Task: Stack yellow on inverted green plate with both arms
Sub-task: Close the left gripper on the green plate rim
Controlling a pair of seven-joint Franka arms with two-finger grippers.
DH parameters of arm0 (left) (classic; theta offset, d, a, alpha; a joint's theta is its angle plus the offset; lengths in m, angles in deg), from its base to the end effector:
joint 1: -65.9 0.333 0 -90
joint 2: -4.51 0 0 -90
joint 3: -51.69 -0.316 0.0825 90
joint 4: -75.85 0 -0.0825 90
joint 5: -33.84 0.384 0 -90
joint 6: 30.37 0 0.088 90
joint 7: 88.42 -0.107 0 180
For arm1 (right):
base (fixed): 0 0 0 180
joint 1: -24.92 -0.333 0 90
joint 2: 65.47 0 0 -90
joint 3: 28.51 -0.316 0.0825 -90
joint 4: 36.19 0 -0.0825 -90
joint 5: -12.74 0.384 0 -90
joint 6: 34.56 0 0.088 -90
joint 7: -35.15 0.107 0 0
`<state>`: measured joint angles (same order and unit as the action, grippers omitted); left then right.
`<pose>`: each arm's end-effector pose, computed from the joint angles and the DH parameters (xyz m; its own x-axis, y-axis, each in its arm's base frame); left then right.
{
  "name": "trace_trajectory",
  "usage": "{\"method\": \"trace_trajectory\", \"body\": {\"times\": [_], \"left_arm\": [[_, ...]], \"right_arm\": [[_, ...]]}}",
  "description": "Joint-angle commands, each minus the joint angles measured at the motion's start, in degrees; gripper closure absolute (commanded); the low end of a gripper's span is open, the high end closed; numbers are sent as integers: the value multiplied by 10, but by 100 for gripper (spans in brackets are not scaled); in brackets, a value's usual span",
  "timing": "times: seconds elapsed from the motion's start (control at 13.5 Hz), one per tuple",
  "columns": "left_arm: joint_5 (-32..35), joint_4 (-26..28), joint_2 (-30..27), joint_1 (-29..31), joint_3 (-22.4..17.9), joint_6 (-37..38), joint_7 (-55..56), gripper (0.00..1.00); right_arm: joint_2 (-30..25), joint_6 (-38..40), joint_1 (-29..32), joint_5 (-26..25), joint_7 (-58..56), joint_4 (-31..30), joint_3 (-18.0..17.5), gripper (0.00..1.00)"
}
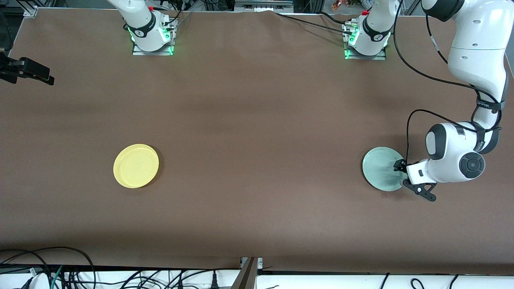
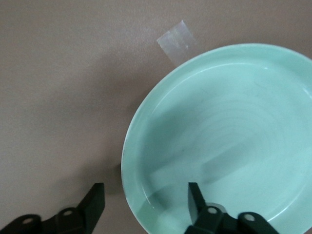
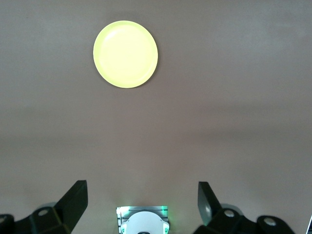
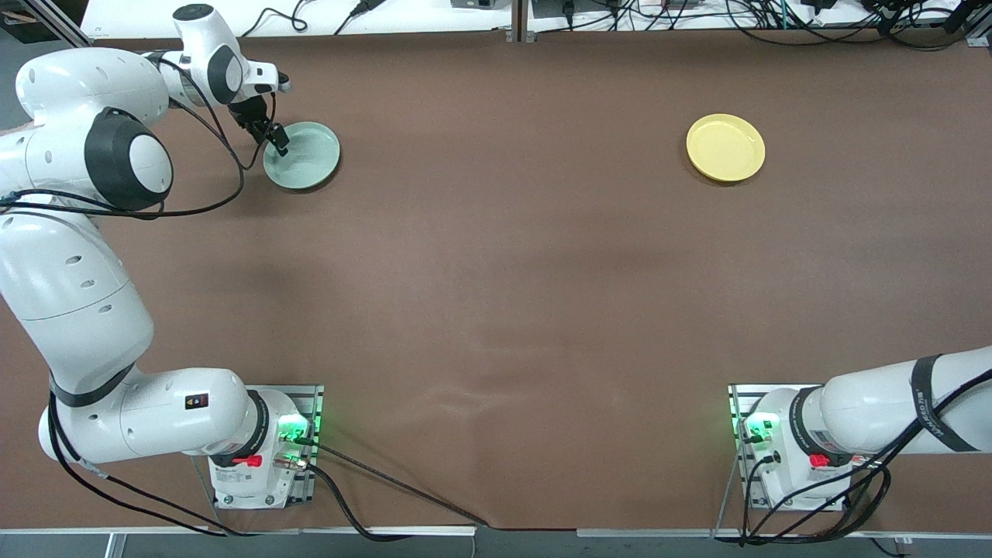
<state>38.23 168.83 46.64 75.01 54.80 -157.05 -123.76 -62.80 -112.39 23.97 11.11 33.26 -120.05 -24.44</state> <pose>0.6698 0.0768 0.1800 0.8425 -0.5230 -0.1288 -0.5184 -0.8523 0.0696 0.5453 -0.0322 0.6314 0.9880 -0.0273 -0.1520 -0.0235 -0.9994 0.0267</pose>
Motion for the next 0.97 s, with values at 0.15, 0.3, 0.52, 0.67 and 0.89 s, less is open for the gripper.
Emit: {"method": "trace_trajectory", "body": {"times": [0.15,0.3,0.52,0.67,0.89], "left_arm": [[-2,-11,6,6,8,5,-61,100],[-2,-11,5,6,7,6,-61,100],[-2,-14,-4,2,9,8,-61,100],[8,-17,-37,-19,22,50,-57,100],[38,-53,-71,-80,19,141,-40,100]], "right_arm": [[1,2,2,-4,-2,5,0,0],[1,2,2,-4,-2,5,0,0],[1,2,2,-4,-2,5,0,0],[1,1,2,-3,-2,5,0,0],[1,1,2,-4,-2,5,1,0]]}}
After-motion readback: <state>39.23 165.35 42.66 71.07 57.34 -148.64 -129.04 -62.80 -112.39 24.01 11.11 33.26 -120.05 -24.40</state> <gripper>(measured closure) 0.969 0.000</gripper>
